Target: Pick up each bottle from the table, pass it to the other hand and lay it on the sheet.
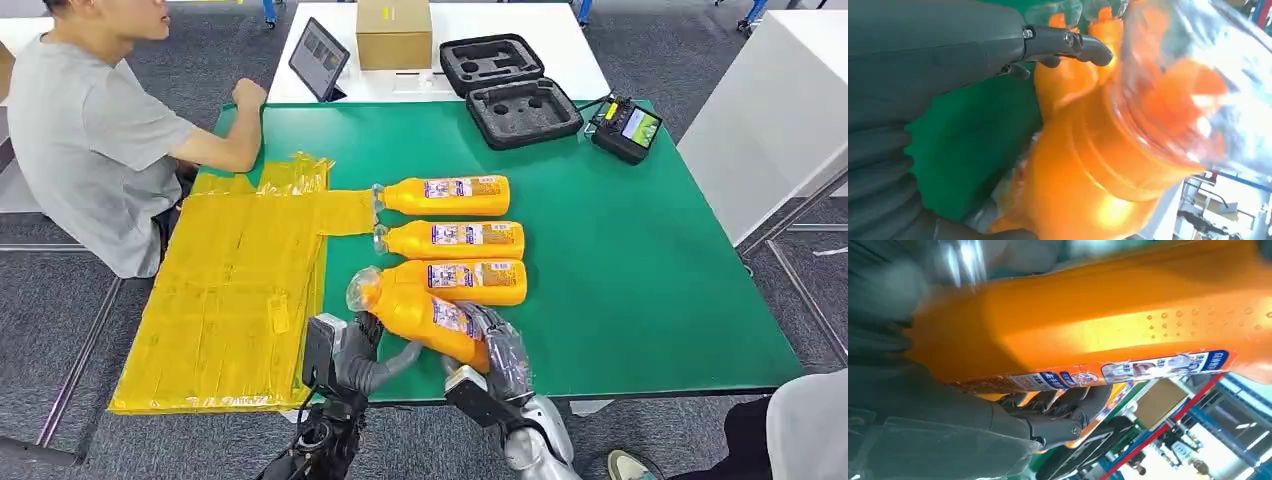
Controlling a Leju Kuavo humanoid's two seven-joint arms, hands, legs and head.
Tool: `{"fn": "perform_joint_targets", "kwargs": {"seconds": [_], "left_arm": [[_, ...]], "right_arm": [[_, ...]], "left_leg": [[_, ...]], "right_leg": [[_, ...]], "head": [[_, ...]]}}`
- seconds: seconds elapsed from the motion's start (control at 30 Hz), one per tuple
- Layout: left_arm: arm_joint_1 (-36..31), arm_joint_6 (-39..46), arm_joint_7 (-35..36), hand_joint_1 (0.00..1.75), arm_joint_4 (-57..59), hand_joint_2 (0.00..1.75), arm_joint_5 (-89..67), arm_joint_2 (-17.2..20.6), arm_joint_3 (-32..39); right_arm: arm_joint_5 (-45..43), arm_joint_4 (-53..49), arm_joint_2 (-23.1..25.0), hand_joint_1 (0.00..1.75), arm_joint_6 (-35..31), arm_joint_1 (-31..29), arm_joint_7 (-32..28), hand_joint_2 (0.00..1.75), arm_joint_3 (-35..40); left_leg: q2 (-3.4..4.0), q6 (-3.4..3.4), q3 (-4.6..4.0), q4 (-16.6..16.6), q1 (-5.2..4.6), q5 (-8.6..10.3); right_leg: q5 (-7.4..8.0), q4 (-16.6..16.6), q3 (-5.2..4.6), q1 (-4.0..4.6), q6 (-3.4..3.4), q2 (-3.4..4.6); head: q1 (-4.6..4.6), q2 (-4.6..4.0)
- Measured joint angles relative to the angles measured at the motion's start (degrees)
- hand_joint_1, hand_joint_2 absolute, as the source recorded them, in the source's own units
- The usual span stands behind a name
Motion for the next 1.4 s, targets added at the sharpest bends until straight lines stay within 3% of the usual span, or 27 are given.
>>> {"fn": "perform_joint_targets", "kwargs": {"seconds": [0.13, 0.93, 1.4], "left_arm": [[-1.2, 0.8, -0.9, 0.0, 1.8, 1.75, -0.1, -0.4, -0.1], [-1.9, -3.2, 1.0, 0.0, 2.6, 1.75, 3.5, -0.9, -2.7], [-2.8, 6.7, -3.3, 0.0, 2.6, 1.75, 5.1, -0.9, -1.6]], "right_arm": [[-0.2, 0.7, 0.2, 1.66, 0.1, -0.8, 0.0, 1.75, 1.5], [-2.3, 7.6, 0.3, 1.64, -1.5, -6.1, 0.0, 1.75, 7.0], [5.1, 11.6, 2.3, 1.62, -6.9, -8.8, 2.1, 1.75, 11.8]], "left_leg": [[0.0, 0.0, -0.01, 0.0, 0.0, 0.01], [0.0, 0.0, -0.05, 0.0, 0.0, 0.02], [0.02, -0.03, -0.06, 0.0, 0.0, 0.05]], "right_leg": [[0.0, 0.0, 0.0, 0.0, 0.0, 0.0], [0.0, 0.0, -0.03, 0.0, 0.0, -0.01], [0.0, 0.0, -0.1, 0.0, 0.0, 0.01]], "head": [[0.0, 0.0], [-0.02, 0.0], [-0.02, 0.0]]}}
